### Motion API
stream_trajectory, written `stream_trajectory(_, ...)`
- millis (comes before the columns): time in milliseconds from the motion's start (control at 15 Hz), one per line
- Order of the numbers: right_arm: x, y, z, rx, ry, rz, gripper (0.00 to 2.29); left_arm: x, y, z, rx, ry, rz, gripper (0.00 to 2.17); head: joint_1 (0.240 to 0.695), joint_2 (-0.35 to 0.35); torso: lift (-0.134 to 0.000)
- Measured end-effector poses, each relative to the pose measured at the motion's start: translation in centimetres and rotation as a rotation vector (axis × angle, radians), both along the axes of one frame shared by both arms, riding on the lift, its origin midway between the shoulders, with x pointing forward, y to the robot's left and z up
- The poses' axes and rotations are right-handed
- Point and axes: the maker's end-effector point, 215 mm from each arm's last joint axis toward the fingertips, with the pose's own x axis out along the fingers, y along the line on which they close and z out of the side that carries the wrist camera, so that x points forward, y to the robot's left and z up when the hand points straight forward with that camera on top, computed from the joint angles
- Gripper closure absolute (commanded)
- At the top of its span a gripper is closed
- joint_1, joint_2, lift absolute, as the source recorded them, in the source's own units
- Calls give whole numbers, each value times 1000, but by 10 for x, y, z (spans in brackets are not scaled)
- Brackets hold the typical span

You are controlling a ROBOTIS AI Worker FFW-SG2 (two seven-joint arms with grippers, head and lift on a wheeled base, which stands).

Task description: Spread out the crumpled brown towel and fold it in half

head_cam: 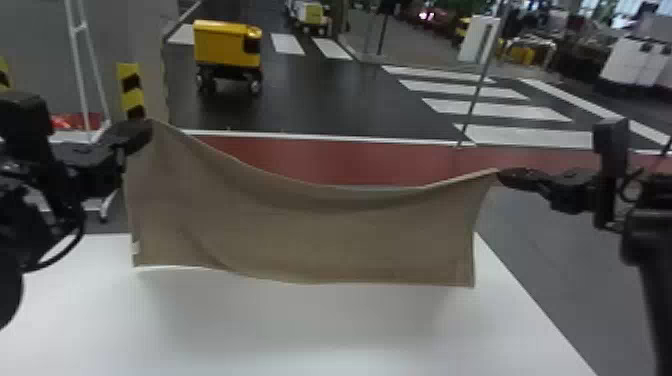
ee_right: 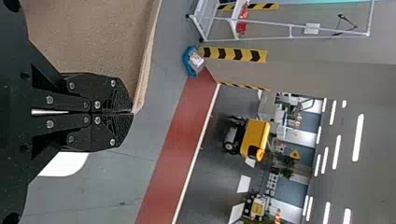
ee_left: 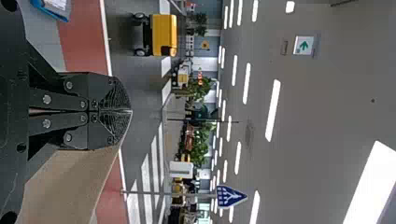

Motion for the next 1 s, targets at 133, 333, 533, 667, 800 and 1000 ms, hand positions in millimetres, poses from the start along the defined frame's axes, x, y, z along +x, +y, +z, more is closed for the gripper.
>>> stream_trajectory(133,8,-1,22,25,-47,6,1474,3,-8,7,1,-12,-10,2064,387,-238,-120)
stream_trajectory(333,-9,-8,5,39,-44,40,1477,-24,-12,-22,12,16,-32,2064,414,-253,-120)
stream_trajectory(533,-65,-29,-48,44,-4,97,1474,-78,-11,-78,38,83,-49,2064,500,-284,-120)
stream_trajectory(667,-108,-48,-65,62,-4,118,1474,-114,-9,-99,47,115,-54,2064,569,-326,-120)
stream_trajectory(800,-144,-68,-56,69,-21,109,1474,-140,-9,-103,62,133,-61,2064,591,-350,-120)
stream_trajectory(1000,-174,-90,-25,82,-36,78,1474,-158,-6,-81,72,116,-70,2064,577,-350,-120)
